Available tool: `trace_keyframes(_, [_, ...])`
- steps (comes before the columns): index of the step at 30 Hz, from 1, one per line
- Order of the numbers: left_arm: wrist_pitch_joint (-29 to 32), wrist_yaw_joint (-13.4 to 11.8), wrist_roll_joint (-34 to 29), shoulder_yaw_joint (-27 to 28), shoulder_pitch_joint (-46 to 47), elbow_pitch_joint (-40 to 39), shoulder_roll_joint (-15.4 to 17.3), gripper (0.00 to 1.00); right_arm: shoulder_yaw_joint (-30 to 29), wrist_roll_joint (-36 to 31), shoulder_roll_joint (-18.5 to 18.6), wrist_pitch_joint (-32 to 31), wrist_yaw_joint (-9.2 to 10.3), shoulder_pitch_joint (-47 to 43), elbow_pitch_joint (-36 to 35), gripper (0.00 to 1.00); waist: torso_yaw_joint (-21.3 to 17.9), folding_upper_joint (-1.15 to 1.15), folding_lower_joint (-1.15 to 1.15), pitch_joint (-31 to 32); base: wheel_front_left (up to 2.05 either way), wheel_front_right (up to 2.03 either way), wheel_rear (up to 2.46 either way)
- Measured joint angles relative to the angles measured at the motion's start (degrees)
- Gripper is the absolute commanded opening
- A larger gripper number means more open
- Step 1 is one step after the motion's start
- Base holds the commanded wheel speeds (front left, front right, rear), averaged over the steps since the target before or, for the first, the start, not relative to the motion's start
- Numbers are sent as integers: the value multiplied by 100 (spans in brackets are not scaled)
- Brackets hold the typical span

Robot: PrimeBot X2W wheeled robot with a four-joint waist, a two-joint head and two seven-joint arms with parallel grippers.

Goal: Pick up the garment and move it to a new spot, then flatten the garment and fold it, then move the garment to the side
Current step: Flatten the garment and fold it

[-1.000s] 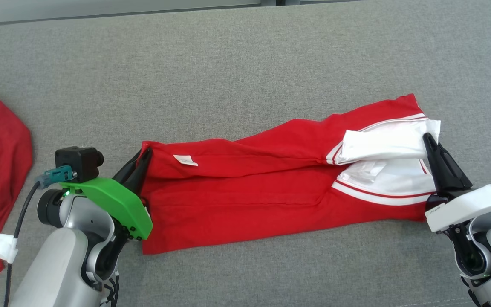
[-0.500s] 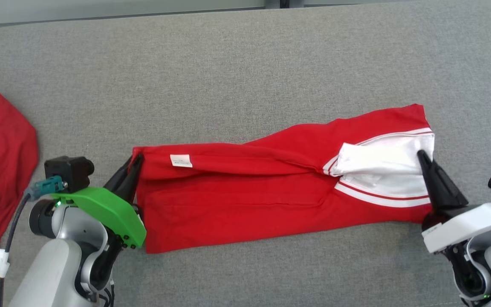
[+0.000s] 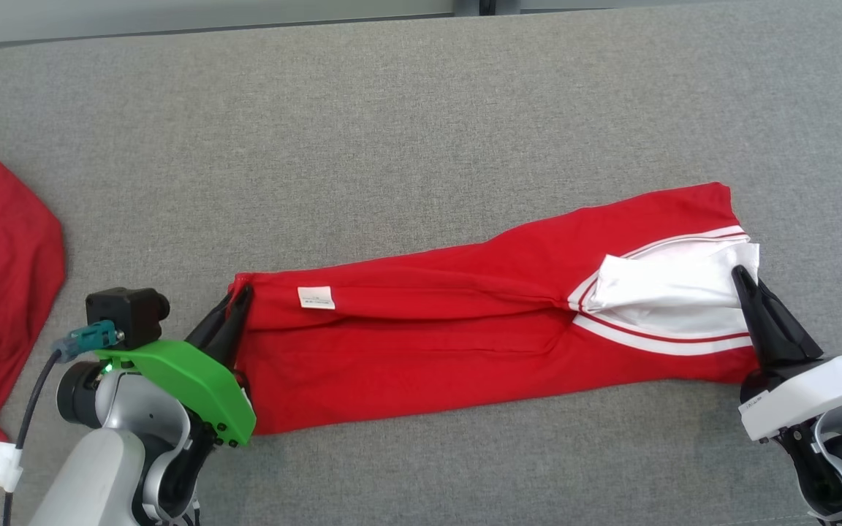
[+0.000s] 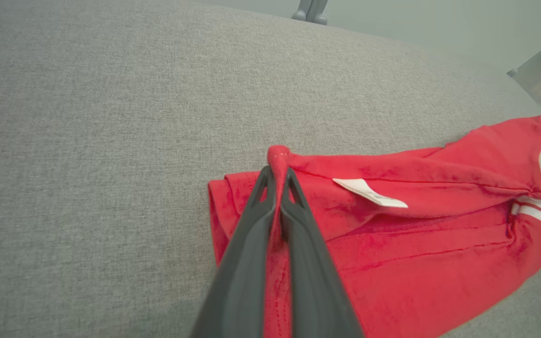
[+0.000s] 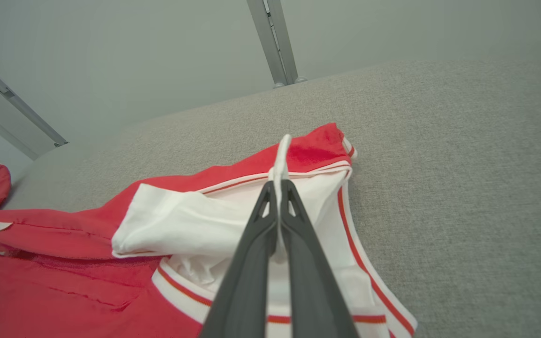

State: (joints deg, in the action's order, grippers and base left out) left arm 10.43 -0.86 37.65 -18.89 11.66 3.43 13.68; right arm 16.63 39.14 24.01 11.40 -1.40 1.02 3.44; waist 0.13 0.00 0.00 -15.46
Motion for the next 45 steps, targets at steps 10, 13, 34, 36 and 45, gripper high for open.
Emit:
trace_keyframes(10, [122,-68,64,-146,-398,-14,10,100,-1,-26,88,-136,92,-69,85,100,113,0,0,-25,0,0,0])
trace_keyframes(13, [144,-182,41,-70,-526,-16,45,100,-100,-25,143,-135,110,-81,83,100,128,0,0,-24,0,0,0])
trace_keyframes(34, [-1496,-598,-1104,947,-736,-868,-248,100,-274,259,363,-678,193,191,769,100,403,0,0,-150,0,0,0])
trace_keyframes(36, [-1667,-598,-1158,1001,-725,-995,-357,100,-249,259,388,-791,193,283,893,100,462,0,0,-200,0,0,0])
trace_keyframes(45, [-2173,-599,-1439,1048,-665,-1323,-701,100,-210,441,504,-1149,68,431,1397,100,782,0,0,-434,0,0,0])
